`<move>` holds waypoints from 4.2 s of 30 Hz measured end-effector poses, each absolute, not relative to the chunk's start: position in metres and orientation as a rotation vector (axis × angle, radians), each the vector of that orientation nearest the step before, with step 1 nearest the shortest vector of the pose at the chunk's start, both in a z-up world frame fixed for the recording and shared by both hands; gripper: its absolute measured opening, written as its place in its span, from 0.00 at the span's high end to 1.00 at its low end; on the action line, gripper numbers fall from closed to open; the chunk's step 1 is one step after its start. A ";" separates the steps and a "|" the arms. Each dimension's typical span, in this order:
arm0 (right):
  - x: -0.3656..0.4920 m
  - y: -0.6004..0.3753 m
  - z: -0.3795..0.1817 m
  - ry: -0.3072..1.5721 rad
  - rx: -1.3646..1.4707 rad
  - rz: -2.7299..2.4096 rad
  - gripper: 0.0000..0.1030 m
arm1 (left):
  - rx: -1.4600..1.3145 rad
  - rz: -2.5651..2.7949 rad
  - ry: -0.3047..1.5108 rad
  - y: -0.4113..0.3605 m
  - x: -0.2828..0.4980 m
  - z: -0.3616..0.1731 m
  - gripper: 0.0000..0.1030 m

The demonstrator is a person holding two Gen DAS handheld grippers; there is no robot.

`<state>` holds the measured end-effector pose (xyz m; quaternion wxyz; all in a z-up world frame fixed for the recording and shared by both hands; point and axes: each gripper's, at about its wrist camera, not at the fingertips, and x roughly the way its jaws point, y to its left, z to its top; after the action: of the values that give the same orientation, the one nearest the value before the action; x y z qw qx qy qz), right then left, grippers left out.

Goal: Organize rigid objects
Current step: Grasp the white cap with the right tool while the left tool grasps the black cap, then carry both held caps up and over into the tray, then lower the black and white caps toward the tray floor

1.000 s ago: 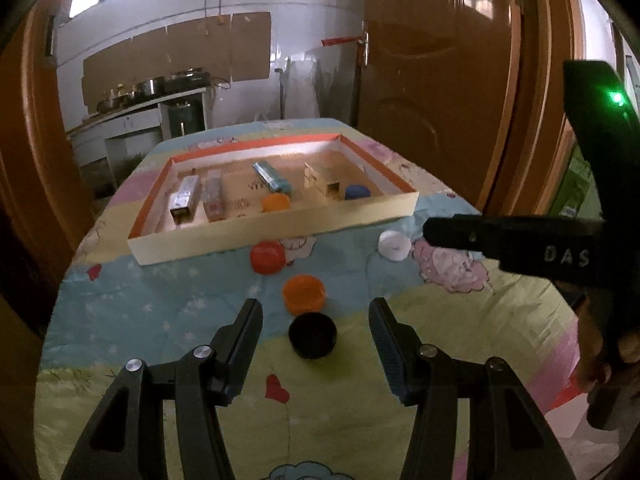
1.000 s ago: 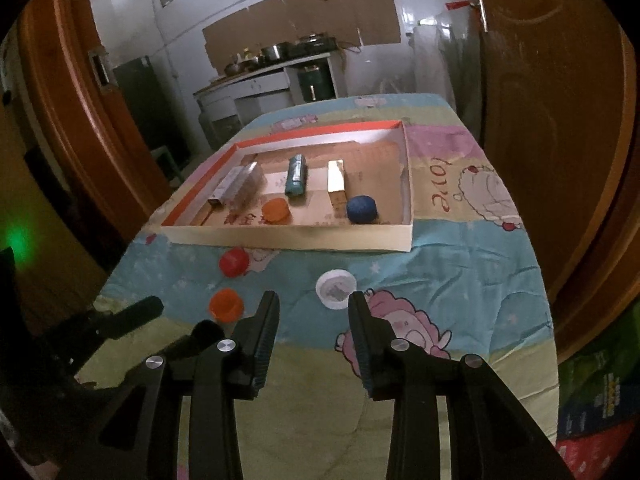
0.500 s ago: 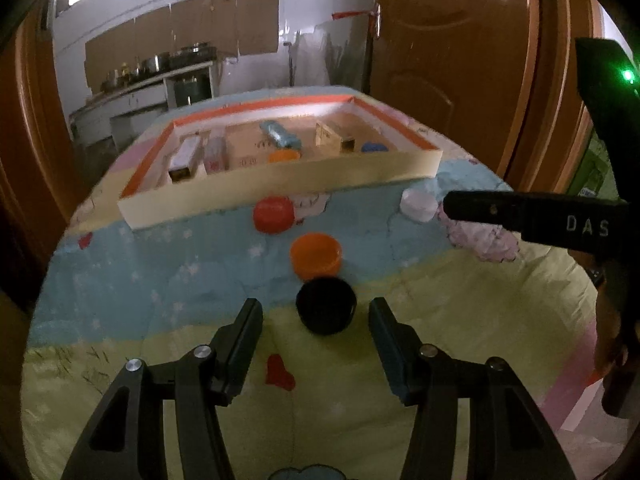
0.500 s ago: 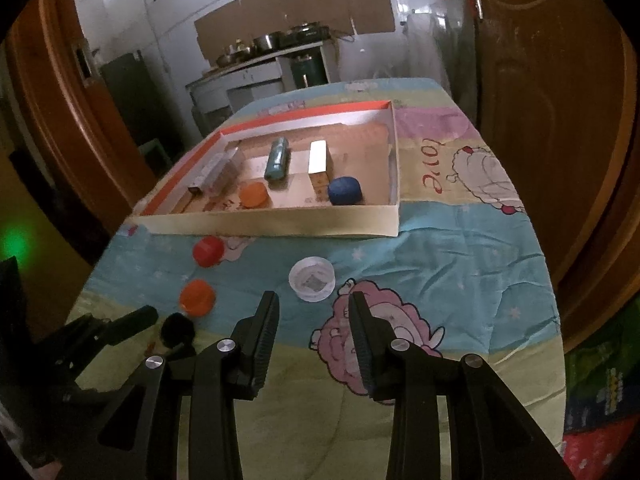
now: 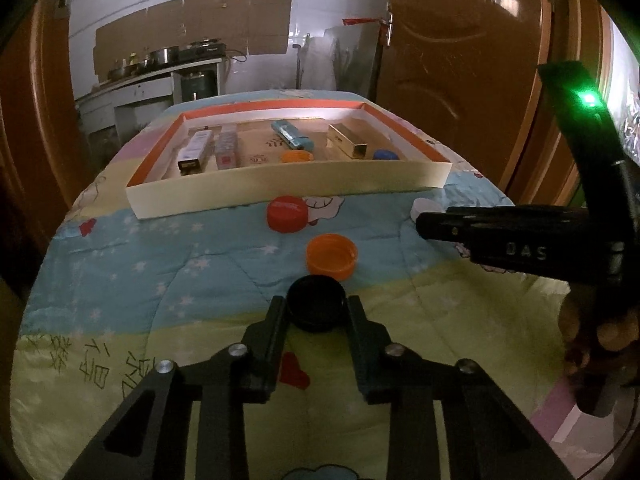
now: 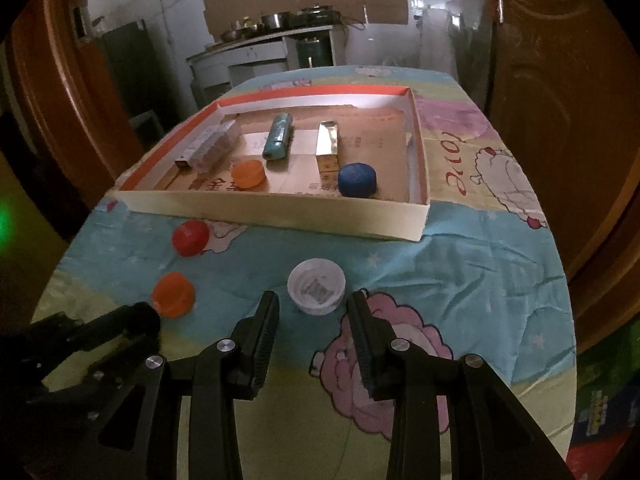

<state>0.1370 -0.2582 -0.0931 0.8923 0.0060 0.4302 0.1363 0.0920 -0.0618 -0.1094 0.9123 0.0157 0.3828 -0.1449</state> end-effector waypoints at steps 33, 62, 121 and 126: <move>0.131 -0.248 -0.056 0.822 0.009 0.346 0.70 | 0.010 -0.303 0.719 -0.058 0.097 -0.072 0.71; 0.201 -0.238 -0.021 0.790 -0.005 0.340 0.70 | 0.024 -0.260 0.668 -0.055 0.193 -0.017 0.71; 0.396 -0.259 -0.076 1.004 0.011 0.314 0.70 | 0.029 -0.178 0.964 -0.067 0.398 -0.074 0.71; 0.398 -0.256 -0.079 1.013 0.001 0.314 0.70 | 0.038 -0.173 0.987 -0.068 0.402 -0.082 0.71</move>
<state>0.3984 -0.2561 -0.0791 0.8628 0.0004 0.4829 0.1497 0.4023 -0.0683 -0.0822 0.8768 0.0183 0.4733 -0.0830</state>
